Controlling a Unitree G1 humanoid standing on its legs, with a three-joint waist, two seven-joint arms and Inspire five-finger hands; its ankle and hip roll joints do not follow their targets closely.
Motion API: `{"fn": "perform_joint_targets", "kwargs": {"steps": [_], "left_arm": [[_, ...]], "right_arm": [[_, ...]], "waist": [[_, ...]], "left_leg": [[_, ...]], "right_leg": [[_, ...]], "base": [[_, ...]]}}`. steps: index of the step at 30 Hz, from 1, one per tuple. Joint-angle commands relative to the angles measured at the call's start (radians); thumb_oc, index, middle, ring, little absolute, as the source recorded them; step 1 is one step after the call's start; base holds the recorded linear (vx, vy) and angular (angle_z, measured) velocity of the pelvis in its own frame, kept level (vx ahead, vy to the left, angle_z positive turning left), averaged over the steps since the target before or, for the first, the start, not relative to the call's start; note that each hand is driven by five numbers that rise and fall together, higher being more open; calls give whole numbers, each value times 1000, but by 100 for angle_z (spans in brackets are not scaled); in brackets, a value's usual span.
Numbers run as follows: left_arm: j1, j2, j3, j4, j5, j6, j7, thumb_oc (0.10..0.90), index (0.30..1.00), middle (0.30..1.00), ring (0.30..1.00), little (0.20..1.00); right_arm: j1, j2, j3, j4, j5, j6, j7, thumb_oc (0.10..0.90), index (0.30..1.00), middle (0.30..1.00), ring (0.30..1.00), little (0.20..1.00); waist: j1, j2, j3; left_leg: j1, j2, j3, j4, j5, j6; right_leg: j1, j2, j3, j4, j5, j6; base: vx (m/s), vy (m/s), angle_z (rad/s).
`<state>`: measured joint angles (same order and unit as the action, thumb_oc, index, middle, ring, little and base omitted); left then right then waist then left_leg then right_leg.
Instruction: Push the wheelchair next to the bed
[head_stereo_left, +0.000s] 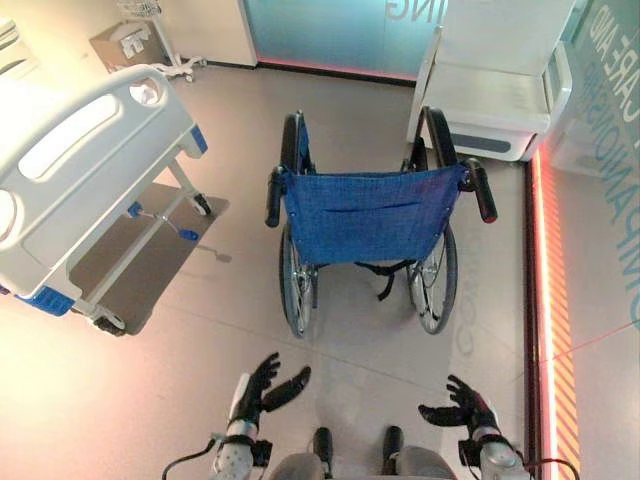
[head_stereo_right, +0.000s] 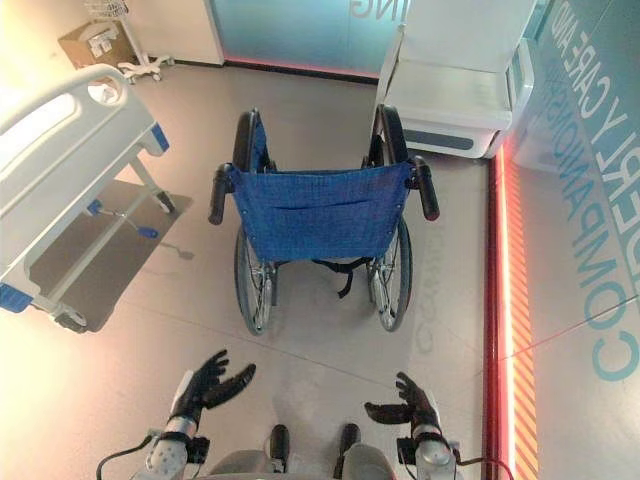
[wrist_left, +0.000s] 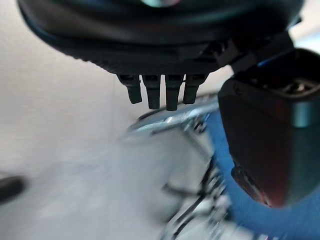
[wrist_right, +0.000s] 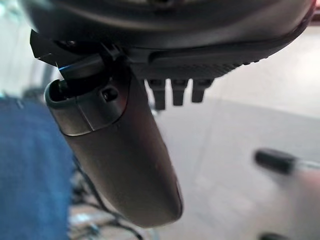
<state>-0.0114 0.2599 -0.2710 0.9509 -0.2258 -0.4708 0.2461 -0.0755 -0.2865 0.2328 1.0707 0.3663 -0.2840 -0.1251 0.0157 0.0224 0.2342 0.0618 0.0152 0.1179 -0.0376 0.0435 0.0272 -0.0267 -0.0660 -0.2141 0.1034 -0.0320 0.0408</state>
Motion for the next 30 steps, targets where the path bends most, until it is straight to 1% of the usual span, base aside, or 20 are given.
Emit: {"fn": "perform_joint_targets", "kwargs": {"steps": [1,2,3,4,6,7,9,10,13,15,18,19,22,27,28,30], "left_arm": [[-137,47,68,-77,-84,-60,112,800,900,900,900,900],[-174,65,98,-92,-96,-59,152,800,900,900,900,900],[-187,72,105,-98,-99,-73,181,800,900,900,900,900],[-222,107,125,-127,-122,-64,214,800,900,900,900,900],[-257,141,137,-153,-132,-64,241,800,900,900,900,900],[-286,168,137,-172,-136,-76,271,800,900,900,900,900],[-315,195,140,-204,-140,-70,308,800,900,900,900,900],[-350,222,141,-234,-145,-54,344,800,900,900,900,900],[-402,257,151,-279,-152,-16,370,800,900,900,900,900],[-446,290,159,-325,-163,25,379,800,900,900,900,900],[-496,326,163,-385,-178,57,375,800,900,900,900,900],[-525,348,159,-427,-187,88,361,800,900,900,900,900],[-564,375,150,-468,-198,112,333,800,900,900,900,900],[-643,421,107,-547,-201,156,298,800,900,900,900,900],[-665,430,88,-565,-199,181,281,800,900,900,900,900],[-684,442,67,-580,-192,198,254,800,900,900,900,900]], "right_arm": [[-113,-67,-41,-58,64,-79,-47,800,900,900,900,900],[-146,-89,-58,-52,53,-75,-59,800,900,900,900,900],[-157,-96,-60,-51,51,-74,-64,800,900,900,900,900],[-175,-115,-64,-63,48,-57,-72,800,900,900,900,900],[-187,-128,-64,-77,39,-38,-79,800,900,900,900,900],[-194,-136,-61,-77,33,-32,-83,800,900,900,900,900],[-200,-142,-58,-82,22,-21,-88,800,900,900,900,900],[-206,-148,-50,-82,17,-12,-90,800,900,900,900,900],[-203,-145,-35,-89,-6,-1,-102,800,900,900,900,900],[-193,-144,-22,-101,-39,8,-114,800,900,900,900,900],[-177,-138,-7,-110,-70,11,-129,800,900,900,900,900],[-166,-134,1,-115,-79,10,-137,800,900,900,900,900],[-156,-129,8,-123,-92,10,-147,800,900,900,900,900],[-160,-126,17,-118,-84,8,-156,800,900,900,900,900],[-164,-124,17,-112,-83,8,-158,800,900,900,900,900],[-168,-124,18,-105,-80,13,-162,800,900,900,900,900]], "waist": [[-3,-6,-9],[-7,-5,-12],[-8,-4,-12],[-14,-2,-15],[-22,3,-16],[-27,8,-17],[-33,14,-17],[-37,20,-18],[-46,29,-20],[-52,38,-18],[-58,45,-17],[-60,48,-16],[-63,49,-13],[-68,49,-1],[-69,49,2],[-69,50,5]], "left_leg": [[-20,3,-14,77,-106,-11],[-18,4,-14,77,-105,-12],[-16,4,-14,77,-104,-12],[-14,4,-15,80,-104,-13],[-13,4,-14,82,-104,-13],[-13,3,-13,83,-103,-14],[-13,1,-12,82,-104,-13],[-13,-1,-12,80,-105,-13],[-17,-4,-9,81,-108,-13],[-21,-7,-6,80,-109,-14],[-26,-8,-3,78,-109,-15],[-27,-8,0,77,-110,-16],[-30,-7,3,76,-112,-17],[-39,-5,9,76,-114,-17],[-40,-4,11,76,-115,-17],[-42,-4,13,76,-115,-17]], "right_leg": [[15,-32,11,13,-38,19],[15,-34,14,16,-37,20],[15,-35,15,18,-37,20],[15,-37,19,22,-37,21],[12,-40,22,26,-38,21],[9,-43,25,29,-38,21],[6,-45,30,31,-39,22],[3,-48,32,31,-40,23],[-2,-49,39,30,-43,22],[-6,-50,44,28,-45,21],[-10,-50,47,26,-47,21],[-11,-50,47,25,-49,20],[-13,-48,48,23,-51,19],[-23,-43,51,24,-53,19],[-24,-41,52,24,-53,19],[-27,-40,53,24,-52,20]], "base": [[0,0,0],[0,0,0],[0,0,0],[0,0,0],[-2,42,5],[-13,55,6],[-15,63,2],[-17,68,0],[-24,58,0],[-27,48,-3],[-19,32,-5],[-8,10,-3],[-8,-1,-1],[-37,-13,-6],[-36,-24,-8],[-27,-22,-5]]}}
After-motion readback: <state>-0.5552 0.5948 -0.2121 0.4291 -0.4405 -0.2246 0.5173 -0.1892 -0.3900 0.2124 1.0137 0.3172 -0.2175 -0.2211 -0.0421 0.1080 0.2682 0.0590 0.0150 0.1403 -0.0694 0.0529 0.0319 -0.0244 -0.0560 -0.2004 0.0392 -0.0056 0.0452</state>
